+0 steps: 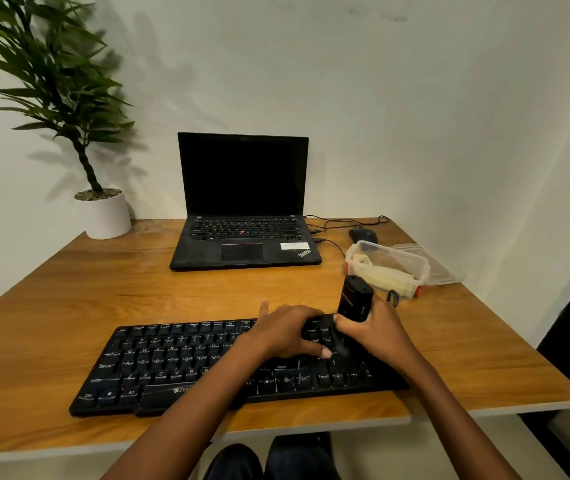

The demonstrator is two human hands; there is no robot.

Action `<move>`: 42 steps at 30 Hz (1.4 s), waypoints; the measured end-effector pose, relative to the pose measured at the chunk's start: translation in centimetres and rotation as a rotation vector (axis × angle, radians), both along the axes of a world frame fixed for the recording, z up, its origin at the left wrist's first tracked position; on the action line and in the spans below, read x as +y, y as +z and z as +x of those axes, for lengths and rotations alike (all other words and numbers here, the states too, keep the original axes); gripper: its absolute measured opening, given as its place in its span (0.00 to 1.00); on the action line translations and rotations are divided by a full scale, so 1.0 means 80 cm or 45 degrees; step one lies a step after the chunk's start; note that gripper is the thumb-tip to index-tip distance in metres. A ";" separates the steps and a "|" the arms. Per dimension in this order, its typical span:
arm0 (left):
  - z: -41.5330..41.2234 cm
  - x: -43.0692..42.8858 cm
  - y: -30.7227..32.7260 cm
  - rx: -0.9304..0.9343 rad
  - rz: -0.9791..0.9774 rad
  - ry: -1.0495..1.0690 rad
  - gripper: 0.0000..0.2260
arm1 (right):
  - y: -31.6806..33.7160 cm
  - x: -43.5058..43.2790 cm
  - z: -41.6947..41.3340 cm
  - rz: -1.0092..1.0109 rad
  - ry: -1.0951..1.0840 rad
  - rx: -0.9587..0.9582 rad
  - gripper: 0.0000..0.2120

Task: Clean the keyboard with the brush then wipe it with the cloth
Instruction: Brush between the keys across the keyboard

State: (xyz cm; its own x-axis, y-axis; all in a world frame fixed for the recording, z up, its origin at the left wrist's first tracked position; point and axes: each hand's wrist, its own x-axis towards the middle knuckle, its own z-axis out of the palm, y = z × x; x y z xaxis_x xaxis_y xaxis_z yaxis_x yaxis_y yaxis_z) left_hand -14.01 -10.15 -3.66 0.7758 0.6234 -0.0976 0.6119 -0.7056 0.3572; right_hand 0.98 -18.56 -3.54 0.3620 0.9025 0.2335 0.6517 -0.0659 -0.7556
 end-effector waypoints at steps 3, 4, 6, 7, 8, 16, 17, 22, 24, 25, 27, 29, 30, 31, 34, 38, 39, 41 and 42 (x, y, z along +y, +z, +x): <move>-0.001 -0.001 0.000 0.009 0.003 0.010 0.33 | 0.008 0.008 0.002 0.017 -0.018 -0.111 0.12; 0.000 -0.001 0.001 0.015 0.008 0.016 0.34 | 0.010 0.012 -0.001 0.053 -0.041 -0.173 0.13; -0.001 -0.003 0.001 0.017 0.015 0.032 0.34 | 0.009 0.017 -0.010 0.122 -0.046 -0.234 0.16; -0.001 -0.003 0.001 0.015 0.019 0.040 0.34 | 0.006 0.016 -0.012 0.134 -0.029 -0.230 0.18; -0.001 -0.004 0.001 0.014 0.020 0.047 0.34 | 0.003 0.013 -0.013 0.131 -0.014 -0.210 0.17; 0.000 0.000 -0.002 0.029 0.025 0.064 0.32 | 0.004 0.014 -0.006 0.090 -0.070 -0.246 0.14; -0.001 0.000 -0.003 0.029 0.036 0.066 0.32 | 0.003 0.017 -0.011 0.122 -0.067 -0.258 0.15; -0.002 -0.003 -0.004 0.002 0.056 0.062 0.31 | -0.008 -0.001 -0.013 0.125 0.026 -0.170 0.13; -0.004 -0.003 -0.003 0.021 0.059 0.052 0.31 | -0.006 -0.004 -0.005 0.134 -0.016 -0.126 0.11; -0.005 -0.002 -0.002 0.051 0.063 0.038 0.32 | -0.004 -0.002 -0.003 0.145 -0.046 -0.119 0.11; -0.008 0.000 0.002 0.139 0.074 0.002 0.34 | 0.002 0.005 -0.008 0.185 -0.080 -0.160 0.11; -0.010 0.003 0.006 0.209 0.072 -0.022 0.35 | 0.001 0.010 -0.016 0.206 -0.073 -0.173 0.14; -0.009 0.004 0.007 0.219 0.061 -0.023 0.36 | -0.001 0.009 -0.018 0.190 -0.054 -0.146 0.15; -0.008 0.004 0.008 0.219 0.050 -0.020 0.36 | -0.003 0.006 -0.018 0.158 -0.025 -0.106 0.15; -0.006 0.006 0.006 0.213 0.032 -0.014 0.36 | -0.005 -0.008 -0.004 0.042 0.022 0.029 0.16; -0.006 0.009 -0.001 0.204 -0.008 0.019 0.36 | 0.003 0.002 -0.002 0.072 -0.040 -0.037 0.16; -0.005 0.009 -0.001 0.209 -0.006 0.022 0.36 | 0.003 0.007 -0.008 0.091 -0.056 -0.097 0.17; -0.004 0.008 -0.001 0.213 -0.002 0.025 0.37 | 0.001 0.010 -0.017 0.113 -0.067 -0.129 0.19; -0.004 0.008 -0.001 0.210 -0.006 0.023 0.36 | -0.002 0.008 -0.017 0.107 -0.062 -0.096 0.18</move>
State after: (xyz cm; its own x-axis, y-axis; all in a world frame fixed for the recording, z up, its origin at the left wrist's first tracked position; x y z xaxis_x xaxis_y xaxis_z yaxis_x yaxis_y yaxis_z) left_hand -14.34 -9.50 -3.70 0.7375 0.6365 -0.2256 0.6753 -0.6925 0.2539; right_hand -0.40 -17.94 -3.70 0.3835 0.8603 0.3359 0.7044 -0.0372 -0.7089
